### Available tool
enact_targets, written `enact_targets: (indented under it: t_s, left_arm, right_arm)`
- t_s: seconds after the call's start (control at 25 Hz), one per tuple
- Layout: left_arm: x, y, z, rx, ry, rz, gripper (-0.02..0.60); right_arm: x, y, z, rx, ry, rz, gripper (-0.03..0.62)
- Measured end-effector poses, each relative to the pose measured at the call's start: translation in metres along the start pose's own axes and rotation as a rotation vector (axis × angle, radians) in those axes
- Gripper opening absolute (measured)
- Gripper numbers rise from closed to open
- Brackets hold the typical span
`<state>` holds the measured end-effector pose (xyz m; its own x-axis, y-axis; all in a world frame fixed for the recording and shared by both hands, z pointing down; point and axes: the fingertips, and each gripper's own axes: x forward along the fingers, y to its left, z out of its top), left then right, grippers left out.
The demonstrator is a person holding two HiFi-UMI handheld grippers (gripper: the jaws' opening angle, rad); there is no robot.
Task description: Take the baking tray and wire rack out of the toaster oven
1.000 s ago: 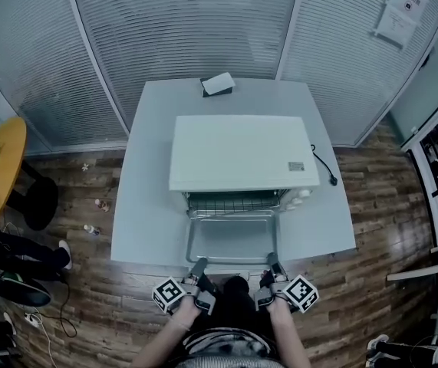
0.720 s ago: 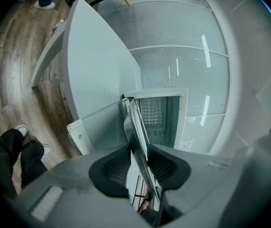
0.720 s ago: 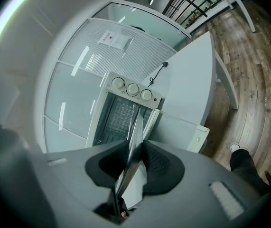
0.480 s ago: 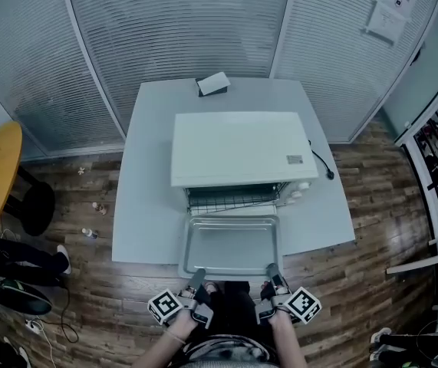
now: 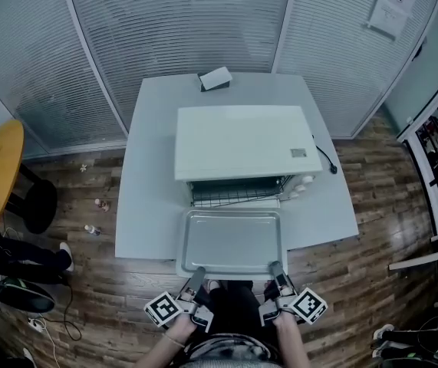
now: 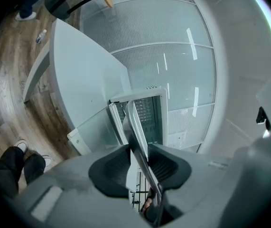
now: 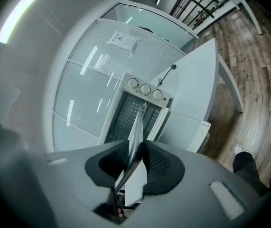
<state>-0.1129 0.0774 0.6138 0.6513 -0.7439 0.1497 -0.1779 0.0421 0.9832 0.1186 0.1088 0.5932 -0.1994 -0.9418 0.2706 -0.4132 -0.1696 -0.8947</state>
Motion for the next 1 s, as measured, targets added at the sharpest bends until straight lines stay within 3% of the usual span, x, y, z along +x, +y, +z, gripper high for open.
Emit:
enact_targets:
  t_s: [0.12, 0.28, 0.52, 0.76, 1.0]
  left_arm:
    - [-0.001, -0.011, 0.007, 0.032, -0.011, -0.021, 0.118]
    - [-0.003, -0.034, 0.022, 0.122, -0.023, -0.066, 0.121]
    - [-0.013, -0.077, 0.040, 0.230, -0.054, -0.138, 0.121]
    - [-0.011, -0.107, 0.053, 0.301, -0.064, -0.187, 0.121]
    - [0.014, -0.116, 0.059, 0.294, -0.027, -0.166, 0.126]
  right_arm:
    - [0.002, 0.006, 0.003, -0.011, 0.001, -0.008, 0.092]
    - [0.015, 0.044, 0.007, -0.069, -0.004, 0.155, 0.092]
    - [0.021, 0.074, 0.011, -0.070, 0.001, 0.233, 0.091]
    - [0.030, 0.101, 0.018, -0.094, 0.014, 0.288, 0.088]
    - [0.044, 0.108, 0.039, -0.108, 0.019, 0.267, 0.092]
